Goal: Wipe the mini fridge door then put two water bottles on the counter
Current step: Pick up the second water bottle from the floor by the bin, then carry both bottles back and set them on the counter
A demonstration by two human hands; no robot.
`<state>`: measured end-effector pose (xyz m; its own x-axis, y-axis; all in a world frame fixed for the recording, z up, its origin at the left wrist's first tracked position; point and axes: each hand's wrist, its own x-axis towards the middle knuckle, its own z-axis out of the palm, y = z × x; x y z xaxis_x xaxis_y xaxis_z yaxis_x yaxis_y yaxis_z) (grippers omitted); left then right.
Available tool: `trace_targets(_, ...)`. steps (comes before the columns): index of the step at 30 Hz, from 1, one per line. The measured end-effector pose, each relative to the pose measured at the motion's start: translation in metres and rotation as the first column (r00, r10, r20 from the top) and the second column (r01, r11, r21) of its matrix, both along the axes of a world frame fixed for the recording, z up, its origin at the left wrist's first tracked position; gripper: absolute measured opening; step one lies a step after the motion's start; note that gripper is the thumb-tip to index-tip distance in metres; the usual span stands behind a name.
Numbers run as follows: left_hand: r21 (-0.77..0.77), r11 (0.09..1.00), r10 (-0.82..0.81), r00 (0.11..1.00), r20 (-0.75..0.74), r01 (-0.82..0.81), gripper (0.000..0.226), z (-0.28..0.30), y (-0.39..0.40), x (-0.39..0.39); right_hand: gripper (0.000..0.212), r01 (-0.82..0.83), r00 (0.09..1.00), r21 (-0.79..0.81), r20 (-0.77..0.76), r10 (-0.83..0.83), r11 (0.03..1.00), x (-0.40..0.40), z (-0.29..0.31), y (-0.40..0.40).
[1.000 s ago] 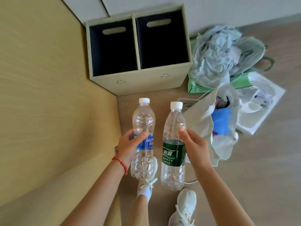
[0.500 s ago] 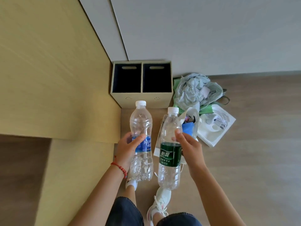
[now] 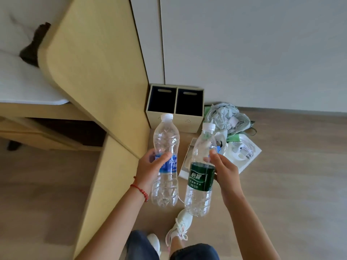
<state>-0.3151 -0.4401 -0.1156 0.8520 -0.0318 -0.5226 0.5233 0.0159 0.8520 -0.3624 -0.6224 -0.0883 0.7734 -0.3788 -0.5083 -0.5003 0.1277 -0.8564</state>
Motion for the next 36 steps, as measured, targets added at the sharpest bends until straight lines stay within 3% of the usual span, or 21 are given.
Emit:
trace_targets(3, -0.007, 1.0, 0.018, 0.999, 0.027, -0.018, 0.023, 0.017, 0.02, -0.017, 0.021, -0.007, 1.0, -0.019, 0.024, 0.007, 1.0, -0.016, 0.017, 0.015)
trace_targets(9, -0.039, 0.995, 0.092, 0.994, 0.061, -0.09, 0.012, 0.04, 0.073, -0.062, 0.02, -0.067, 0.996, -0.032, 0.063, 0.069, 0.997, -0.051, 0.044, 0.06)
trace_targets(16, -0.044, 0.973, 0.228, 0.973, 0.025, -0.227, 0.028, 0.061, 0.142, -0.117, 0.034, -0.205, 0.977, -0.023, 0.059, 0.206, 0.978, -0.07, 0.064, 0.121)
trace_targets(18, -0.04, 0.959, 0.282, 0.959, -0.004, -0.282, 0.04, 0.065, 0.159, -0.131, 0.029, -0.274, 0.958, -0.03, 0.074, 0.275, 0.961, -0.069, 0.069, 0.137)
trace_targets(21, -0.026, 0.914, 0.405, 0.914, -0.007, -0.405, 0.032, 0.071, 0.181, -0.153, 0.025, -0.373, 0.924, -0.059, 0.073, 0.377, 0.926, -0.065, 0.076, 0.16)
trace_targets(28, 0.017, 0.757, 0.652, 0.753, -0.088, -0.653, 0.032, 0.076, 0.215, -0.211, 0.036, -0.645, 0.759, -0.077, 0.052, 0.649, 0.76, -0.065, 0.083, 0.212)
trace_targets(33, 0.052, 0.617, 0.786, 0.612, -0.089, -0.785, 0.031, 0.074, 0.231, -0.261, 0.026, -0.79, 0.612, -0.05, 0.01, 0.791, 0.612, -0.082, 0.08, 0.261)
trace_targets(36, 0.073, 0.541, 0.841, 0.537, -0.068, -0.838, 0.031, 0.073, 0.25, -0.296, 0.032, -0.861, 0.507, -0.047, -0.026, 0.861, 0.506, -0.103, 0.077, 0.298)
